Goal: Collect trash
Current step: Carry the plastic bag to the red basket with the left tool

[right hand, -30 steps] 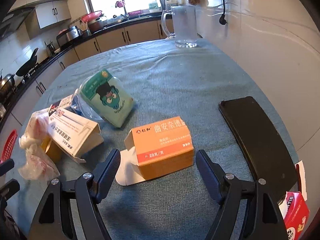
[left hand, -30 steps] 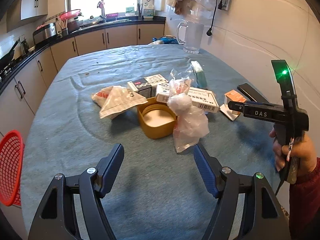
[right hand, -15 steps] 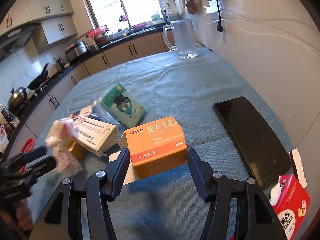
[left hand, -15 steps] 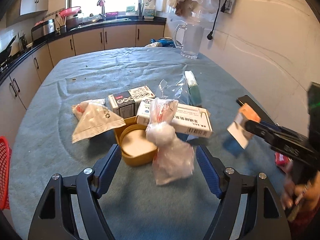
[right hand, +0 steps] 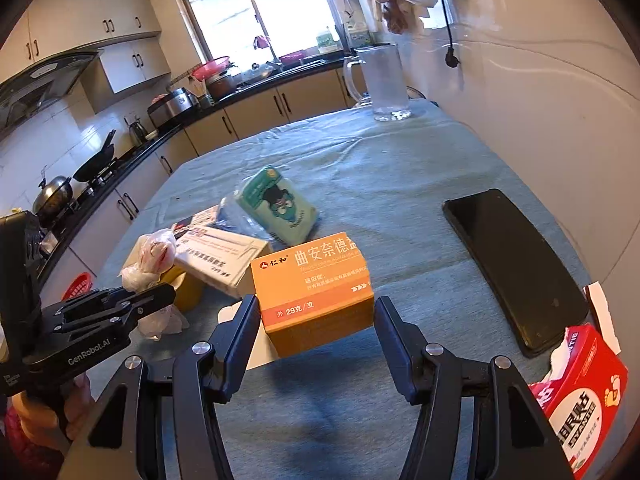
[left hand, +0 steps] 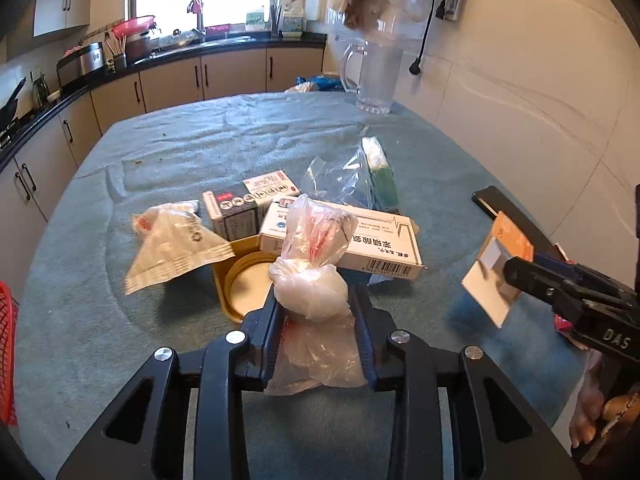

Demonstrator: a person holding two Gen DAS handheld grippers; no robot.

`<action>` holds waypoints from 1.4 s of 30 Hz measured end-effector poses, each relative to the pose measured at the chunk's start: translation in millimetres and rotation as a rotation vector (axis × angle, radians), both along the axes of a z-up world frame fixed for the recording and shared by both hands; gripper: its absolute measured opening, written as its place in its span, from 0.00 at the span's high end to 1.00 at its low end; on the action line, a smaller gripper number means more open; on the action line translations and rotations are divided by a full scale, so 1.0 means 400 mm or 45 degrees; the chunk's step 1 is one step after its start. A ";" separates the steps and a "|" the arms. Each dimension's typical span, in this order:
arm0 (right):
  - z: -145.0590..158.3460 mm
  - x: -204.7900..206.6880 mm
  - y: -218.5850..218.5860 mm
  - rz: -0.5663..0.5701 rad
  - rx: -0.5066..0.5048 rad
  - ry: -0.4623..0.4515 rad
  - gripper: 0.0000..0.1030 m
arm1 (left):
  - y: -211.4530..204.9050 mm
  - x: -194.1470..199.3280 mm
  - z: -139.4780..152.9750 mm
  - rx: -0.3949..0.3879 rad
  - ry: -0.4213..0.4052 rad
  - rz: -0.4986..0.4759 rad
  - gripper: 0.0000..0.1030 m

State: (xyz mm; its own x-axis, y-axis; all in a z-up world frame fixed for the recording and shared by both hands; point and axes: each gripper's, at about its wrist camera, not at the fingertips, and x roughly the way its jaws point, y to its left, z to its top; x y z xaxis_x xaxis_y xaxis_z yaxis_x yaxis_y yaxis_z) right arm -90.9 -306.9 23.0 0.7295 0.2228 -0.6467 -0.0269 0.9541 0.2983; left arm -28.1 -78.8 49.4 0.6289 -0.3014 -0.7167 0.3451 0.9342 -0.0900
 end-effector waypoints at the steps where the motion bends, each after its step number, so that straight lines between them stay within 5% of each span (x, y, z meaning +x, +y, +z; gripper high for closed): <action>1: 0.004 -0.002 0.011 0.008 0.001 -0.006 0.39 | 0.007 -0.009 0.007 -0.005 -0.014 0.000 0.69; 11: 0.028 -0.001 0.119 0.109 -0.012 -0.035 0.39 | 0.114 -0.083 0.054 -0.034 -0.096 0.061 0.69; 42: 0.057 0.011 0.393 0.343 -0.081 -0.033 0.39 | 0.389 -0.138 0.042 -0.132 -0.110 0.287 0.69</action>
